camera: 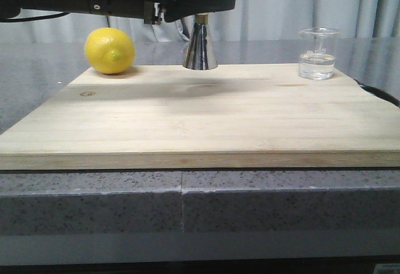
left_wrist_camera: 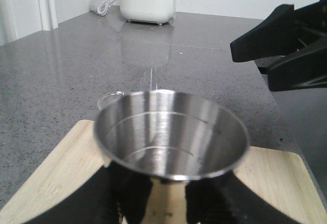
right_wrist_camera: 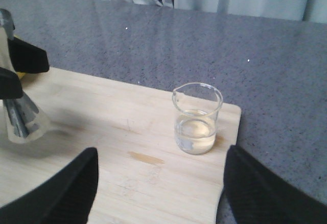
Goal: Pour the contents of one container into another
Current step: 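Reach the right gripper to the glass beaker and grasp it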
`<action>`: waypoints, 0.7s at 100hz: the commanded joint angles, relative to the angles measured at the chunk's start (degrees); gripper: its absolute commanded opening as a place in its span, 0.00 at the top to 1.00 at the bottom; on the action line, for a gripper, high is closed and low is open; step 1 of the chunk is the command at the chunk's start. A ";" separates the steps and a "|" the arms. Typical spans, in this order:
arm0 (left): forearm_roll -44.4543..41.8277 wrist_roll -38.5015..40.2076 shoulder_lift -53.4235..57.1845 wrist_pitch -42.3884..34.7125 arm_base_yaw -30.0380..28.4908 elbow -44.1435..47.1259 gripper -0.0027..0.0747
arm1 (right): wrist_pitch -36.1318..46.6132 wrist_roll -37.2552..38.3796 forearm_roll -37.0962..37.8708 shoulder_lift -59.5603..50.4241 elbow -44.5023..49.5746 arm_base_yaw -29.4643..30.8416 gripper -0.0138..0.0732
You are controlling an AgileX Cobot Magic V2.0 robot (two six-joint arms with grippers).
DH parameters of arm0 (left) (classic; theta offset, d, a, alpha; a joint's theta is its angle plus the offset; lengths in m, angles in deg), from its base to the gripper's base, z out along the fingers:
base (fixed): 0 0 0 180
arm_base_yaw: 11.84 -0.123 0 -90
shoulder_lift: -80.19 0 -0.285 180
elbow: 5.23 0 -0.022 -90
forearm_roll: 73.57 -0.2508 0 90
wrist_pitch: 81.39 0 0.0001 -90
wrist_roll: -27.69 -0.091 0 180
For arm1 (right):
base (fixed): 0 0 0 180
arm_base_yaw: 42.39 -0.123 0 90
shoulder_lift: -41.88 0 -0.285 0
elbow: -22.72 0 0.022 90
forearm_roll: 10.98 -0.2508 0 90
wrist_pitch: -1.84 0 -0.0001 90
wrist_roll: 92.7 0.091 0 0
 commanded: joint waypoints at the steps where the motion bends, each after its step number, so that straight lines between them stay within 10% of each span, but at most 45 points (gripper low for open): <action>1: 5.12 0.49 3.44 6.20 0.33 -1.79 0.63 | 13.28 0.60 -0.21 1.58 1.31 -0.92 0.30; 70: 5.12 0.49 3.44 6.20 0.33 -1.79 0.63 | 39.93 18.22 14.46 26.49 1.04 1.81 0.30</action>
